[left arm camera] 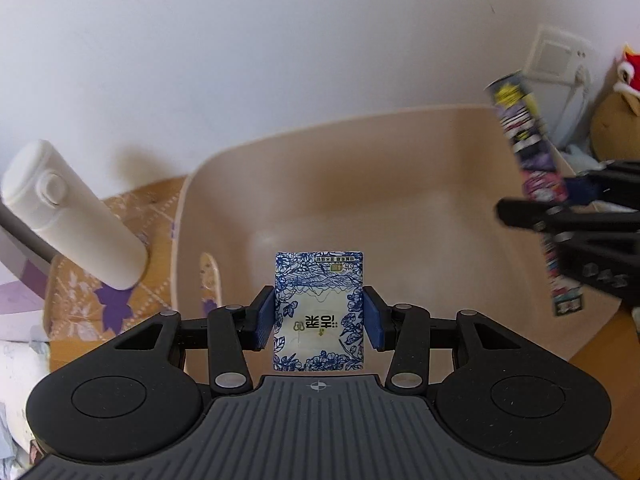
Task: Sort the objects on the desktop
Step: 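Carry both items into the beige basket and open both tools to release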
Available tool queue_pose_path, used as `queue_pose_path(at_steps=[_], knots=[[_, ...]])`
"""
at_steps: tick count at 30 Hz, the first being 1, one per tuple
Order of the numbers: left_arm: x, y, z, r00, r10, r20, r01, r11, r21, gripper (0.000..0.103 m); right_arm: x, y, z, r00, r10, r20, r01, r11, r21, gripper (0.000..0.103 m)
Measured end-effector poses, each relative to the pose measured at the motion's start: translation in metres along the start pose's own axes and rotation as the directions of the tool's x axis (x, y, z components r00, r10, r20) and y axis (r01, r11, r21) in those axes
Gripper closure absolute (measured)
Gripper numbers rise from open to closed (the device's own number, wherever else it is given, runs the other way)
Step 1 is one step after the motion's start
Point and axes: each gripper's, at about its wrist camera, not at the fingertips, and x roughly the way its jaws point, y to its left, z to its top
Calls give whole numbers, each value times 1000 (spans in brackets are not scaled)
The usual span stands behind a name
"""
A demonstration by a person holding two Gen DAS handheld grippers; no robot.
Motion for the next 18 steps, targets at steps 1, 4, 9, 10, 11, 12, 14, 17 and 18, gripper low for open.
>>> queue_pose_path(at_steps=[1,4,9,10,11,12,14,17,18], knots=[[1,-1,-1,1000,8,-1,-8,1000,5,56,6,1,-3,1000,0,-31,1,1000,9,73],[6,-1,-5,1000,1,-23,-1,1000,-9,56,20,6,-11,995,-26,-96,27,1000,9,73],[3,-1,-10,999,-25,-35,25,1000,1,36,23,10,-21,989,-36,-142,37,999,3,58],[0,-2,-11,999,-27,-28,28,1000,7,32,21,11,-22,989,-39,-144,39,999,0,51],[-4,-3,-13,1000,-21,-20,22,1000,11,31,20,12,-23,988,-44,-147,44,999,-2,37],[-5,3,-15,1000,-16,-16,16,1000,11,29,18,14,-23,989,-44,-142,44,999,-3,30],[-11,4,-18,1000,-15,-8,15,1000,9,28,13,16,-24,992,-30,-126,30,1000,-4,27],[-21,9,-22,1000,-18,2,18,1000,0,27,1,21,-27,993,-32,-111,32,999,-1,17],[-25,10,-24,1000,-18,6,18,1000,-1,27,-2,25,-28,994,-30,-103,30,1000,2,11]])
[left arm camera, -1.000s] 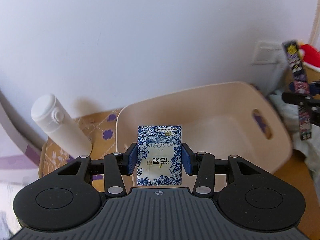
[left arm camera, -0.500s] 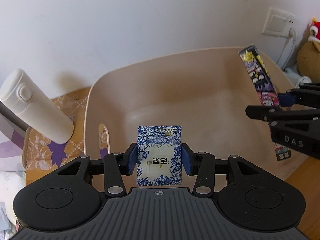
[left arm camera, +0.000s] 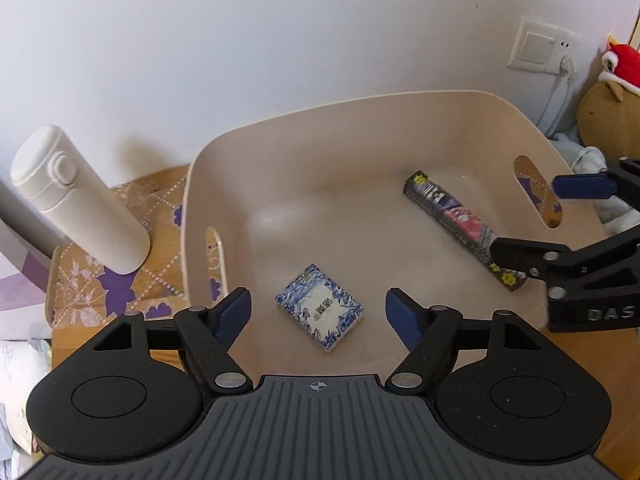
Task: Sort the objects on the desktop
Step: 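Carry both items into the beige basket and open both tools to release, then move the left tool to the white plush while the right tool reaches the Hello Kitty plush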
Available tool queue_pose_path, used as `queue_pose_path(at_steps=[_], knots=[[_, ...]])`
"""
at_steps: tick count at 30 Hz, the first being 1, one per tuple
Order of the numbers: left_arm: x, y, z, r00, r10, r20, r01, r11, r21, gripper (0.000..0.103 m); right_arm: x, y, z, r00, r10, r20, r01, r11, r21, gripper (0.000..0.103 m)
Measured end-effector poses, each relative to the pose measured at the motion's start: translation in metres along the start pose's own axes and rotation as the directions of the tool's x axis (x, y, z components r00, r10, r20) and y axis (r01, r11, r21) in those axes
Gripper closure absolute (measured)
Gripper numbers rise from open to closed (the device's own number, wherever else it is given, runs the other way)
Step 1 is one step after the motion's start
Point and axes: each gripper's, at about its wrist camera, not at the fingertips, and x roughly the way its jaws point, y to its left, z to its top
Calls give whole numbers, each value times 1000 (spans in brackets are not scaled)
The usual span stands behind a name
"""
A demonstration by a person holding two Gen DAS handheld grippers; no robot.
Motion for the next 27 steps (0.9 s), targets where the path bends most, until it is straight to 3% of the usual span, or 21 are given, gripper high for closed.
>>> queue_pose_path(at_steps=[3,16,21,27], knots=[[-13,5,-4,1000,-4,11,4,1000,-5,26,-16,3,-4,999,5,35,-6,1000,18,0],[-60,31,-52,1000,9,11,-9,999,-46,22,-92,-9,-31,995,8,97,-15,997,70,0],[-64,33,-78,999,13,-35,-15,999,-46,22,-108,-12,-65,997,-10,79,-3,986,165,0],[-65,35,-110,996,23,-84,-27,998,-54,22,-111,-15,-113,1000,-5,-3,5,963,270,0]])
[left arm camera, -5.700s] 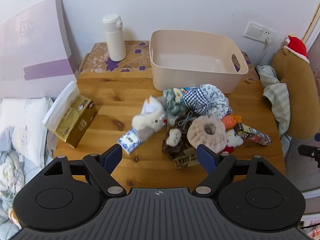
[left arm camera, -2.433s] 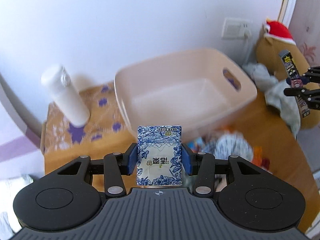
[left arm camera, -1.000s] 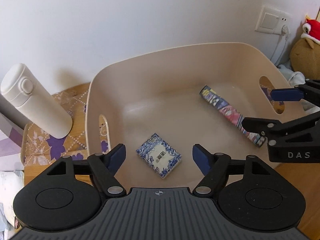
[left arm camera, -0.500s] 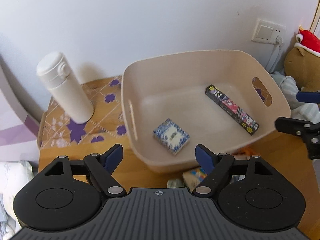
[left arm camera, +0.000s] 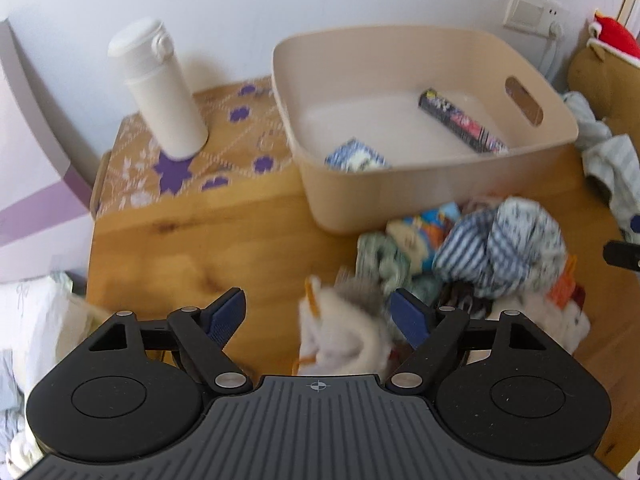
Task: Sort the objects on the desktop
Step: 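Move the left tool to the white plush while the right tool reaches the Hello Kitty plush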
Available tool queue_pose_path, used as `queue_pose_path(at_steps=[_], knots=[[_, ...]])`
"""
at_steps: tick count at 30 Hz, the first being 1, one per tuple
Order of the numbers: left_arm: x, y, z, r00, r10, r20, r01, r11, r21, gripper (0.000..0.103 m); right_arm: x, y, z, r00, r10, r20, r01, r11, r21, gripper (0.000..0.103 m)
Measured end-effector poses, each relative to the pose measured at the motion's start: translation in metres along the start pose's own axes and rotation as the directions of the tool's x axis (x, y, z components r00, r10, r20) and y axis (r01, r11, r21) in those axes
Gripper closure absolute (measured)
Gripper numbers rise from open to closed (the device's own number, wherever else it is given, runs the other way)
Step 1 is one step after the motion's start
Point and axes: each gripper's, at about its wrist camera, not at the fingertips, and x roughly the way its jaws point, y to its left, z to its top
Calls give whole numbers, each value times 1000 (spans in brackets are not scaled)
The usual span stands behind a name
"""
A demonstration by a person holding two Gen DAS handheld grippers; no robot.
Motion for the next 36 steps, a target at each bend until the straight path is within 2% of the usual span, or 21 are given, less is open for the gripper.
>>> queue_pose_path(at_steps=[6,13,17,24,36], knots=[[10,3,-30,998,20,-52,-20,1000,9,22,0,-6,-45,997,-26,-75,33,995,93,0],[27,8,-48,995,31,-93,-30,999,18,22,8,-3,-71,989,-34,-145,62,979,194,0],[36,14,-53,993,9,-115,-12,1000,-23,22,19,0,-77,983,-42,-180,82,972,220,0],[47,17,-51,993,12,-121,-16,999,-32,22,36,5,-78,972,-51,-229,108,964,243,0],[72,12,-46,989,-38,-143,31,998,-46,22,57,12,-75,966,-54,-255,122,958,260,0]])
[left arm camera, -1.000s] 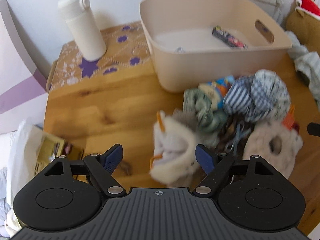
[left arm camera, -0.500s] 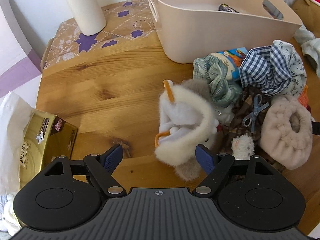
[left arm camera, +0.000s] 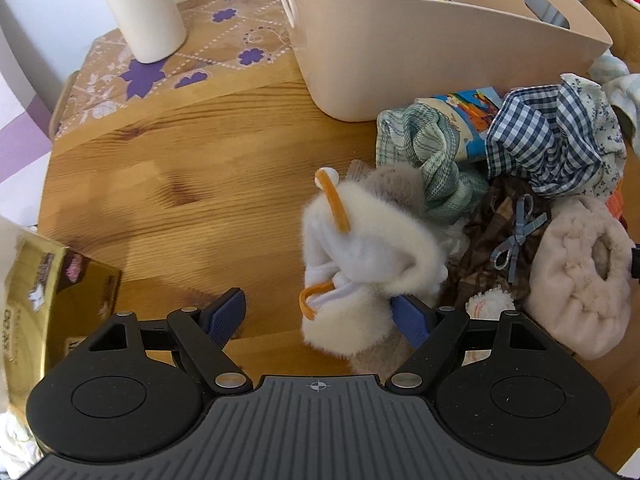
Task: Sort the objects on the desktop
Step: 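Move the left tool to the white plush while the right tool reaches the Hello Kitty plush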
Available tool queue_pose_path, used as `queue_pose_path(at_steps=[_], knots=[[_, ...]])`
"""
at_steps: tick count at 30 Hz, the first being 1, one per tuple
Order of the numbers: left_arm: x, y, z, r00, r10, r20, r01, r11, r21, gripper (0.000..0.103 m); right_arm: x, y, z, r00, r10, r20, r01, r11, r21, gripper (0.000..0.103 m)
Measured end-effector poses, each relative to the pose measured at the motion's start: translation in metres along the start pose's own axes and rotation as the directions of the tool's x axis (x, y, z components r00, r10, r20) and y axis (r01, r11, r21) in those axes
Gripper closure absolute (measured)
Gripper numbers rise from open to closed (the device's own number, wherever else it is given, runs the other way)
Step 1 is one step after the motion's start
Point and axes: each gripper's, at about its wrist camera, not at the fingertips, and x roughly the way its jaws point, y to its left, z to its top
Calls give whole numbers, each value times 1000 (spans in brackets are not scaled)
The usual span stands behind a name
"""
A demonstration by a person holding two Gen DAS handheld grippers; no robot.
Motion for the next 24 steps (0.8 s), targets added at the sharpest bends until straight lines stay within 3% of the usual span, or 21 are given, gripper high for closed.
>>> queue_pose_path(at_steps=[10,17,20,22,24], knots=[[17,7,8,999,-41,-24,39,995,-87,18,4,11,1,999,-41,2,41,998,-44,2],[17,8,6,998,-66,-12,65,993,-99,20,-4,12,-1,1000,-26,7,26,995,-99,26],[13,5,4,996,-85,3,85,994,-75,35,-8,12,-3,1000,-16,13,18,993,-113,35],[10,2,3,994,-109,3,109,991,-75,55,-10,10,-4,1000,-5,18,7,994,-111,42],[9,0,2,990,-141,-6,139,987,-86,62,-10,2,0,1000,6,17,-4,994,-110,46]])
